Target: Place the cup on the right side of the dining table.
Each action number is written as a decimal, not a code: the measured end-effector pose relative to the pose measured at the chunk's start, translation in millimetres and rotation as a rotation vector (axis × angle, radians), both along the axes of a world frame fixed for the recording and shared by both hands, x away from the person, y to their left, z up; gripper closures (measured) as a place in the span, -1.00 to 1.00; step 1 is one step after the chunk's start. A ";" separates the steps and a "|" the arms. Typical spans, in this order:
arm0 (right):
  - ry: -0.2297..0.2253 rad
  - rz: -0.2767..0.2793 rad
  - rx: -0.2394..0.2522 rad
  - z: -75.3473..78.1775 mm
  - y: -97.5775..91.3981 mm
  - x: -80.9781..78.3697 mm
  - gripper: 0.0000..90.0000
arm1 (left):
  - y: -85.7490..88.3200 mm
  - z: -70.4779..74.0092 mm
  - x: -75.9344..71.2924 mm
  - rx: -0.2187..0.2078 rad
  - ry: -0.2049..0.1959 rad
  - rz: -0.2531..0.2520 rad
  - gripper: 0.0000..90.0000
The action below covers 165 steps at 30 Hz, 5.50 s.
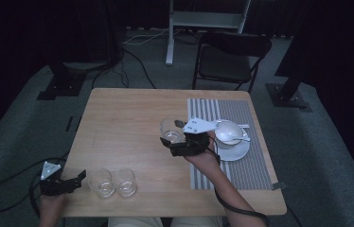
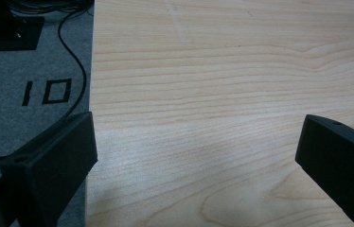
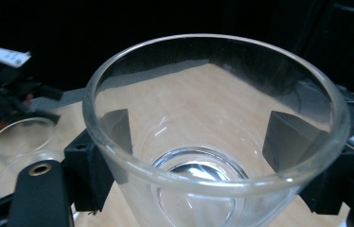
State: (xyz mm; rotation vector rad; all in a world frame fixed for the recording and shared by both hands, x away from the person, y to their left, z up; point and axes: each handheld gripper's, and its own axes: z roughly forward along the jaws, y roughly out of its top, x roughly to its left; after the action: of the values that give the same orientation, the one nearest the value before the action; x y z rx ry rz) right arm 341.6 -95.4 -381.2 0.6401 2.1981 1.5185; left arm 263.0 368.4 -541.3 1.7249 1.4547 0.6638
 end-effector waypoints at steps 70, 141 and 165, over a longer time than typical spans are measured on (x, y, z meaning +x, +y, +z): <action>0.695 -0.772 -0.339 -101.4 -79.0 258.2 -0.55 | 1.0 0.1 -1.0 -0.012 -0.004 0.001 -1.00; 0.467 -0.584 -0.083 -73.2 -116.5 108.9 -0.55 | -2.5 -0.1 0.1 0.020 0.010 -0.005 -1.00; 0.377 -0.518 -0.050 -83.0 -126.0 28.7 -0.55 | -2.8 0.0 -0.1 0.021 0.008 -0.009 -1.00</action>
State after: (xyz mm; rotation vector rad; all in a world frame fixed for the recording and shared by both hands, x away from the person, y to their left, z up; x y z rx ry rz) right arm 370.3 -221.4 -464.2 1.4438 2.0748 1.1356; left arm 262.8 365.6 -541.3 1.7510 1.4494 0.6697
